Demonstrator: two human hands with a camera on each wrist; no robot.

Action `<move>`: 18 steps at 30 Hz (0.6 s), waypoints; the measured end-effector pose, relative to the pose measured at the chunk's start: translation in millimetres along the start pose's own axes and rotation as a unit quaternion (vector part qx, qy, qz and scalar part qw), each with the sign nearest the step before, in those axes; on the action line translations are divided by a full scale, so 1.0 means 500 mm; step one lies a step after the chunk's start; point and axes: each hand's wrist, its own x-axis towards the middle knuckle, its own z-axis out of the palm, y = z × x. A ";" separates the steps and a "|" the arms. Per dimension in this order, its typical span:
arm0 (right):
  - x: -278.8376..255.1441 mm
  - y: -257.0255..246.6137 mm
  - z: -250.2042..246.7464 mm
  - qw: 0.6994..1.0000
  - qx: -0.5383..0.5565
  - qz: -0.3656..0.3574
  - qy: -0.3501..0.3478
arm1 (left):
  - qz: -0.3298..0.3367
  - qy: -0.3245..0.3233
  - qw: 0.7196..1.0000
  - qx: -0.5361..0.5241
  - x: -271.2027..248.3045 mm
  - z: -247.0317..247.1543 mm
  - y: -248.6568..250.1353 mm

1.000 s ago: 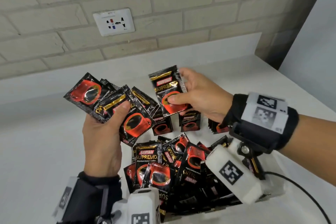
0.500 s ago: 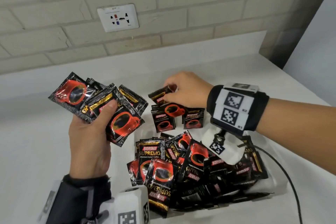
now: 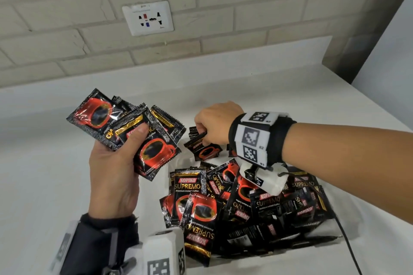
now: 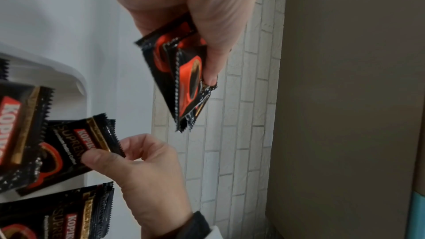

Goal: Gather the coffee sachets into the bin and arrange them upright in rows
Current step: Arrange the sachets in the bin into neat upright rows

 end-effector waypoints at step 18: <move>0.018 0.019 0.012 0.999 -0.032 0.016 0.007 | -0.007 -0.016 1.000 0.014 0.003 -0.001 -0.012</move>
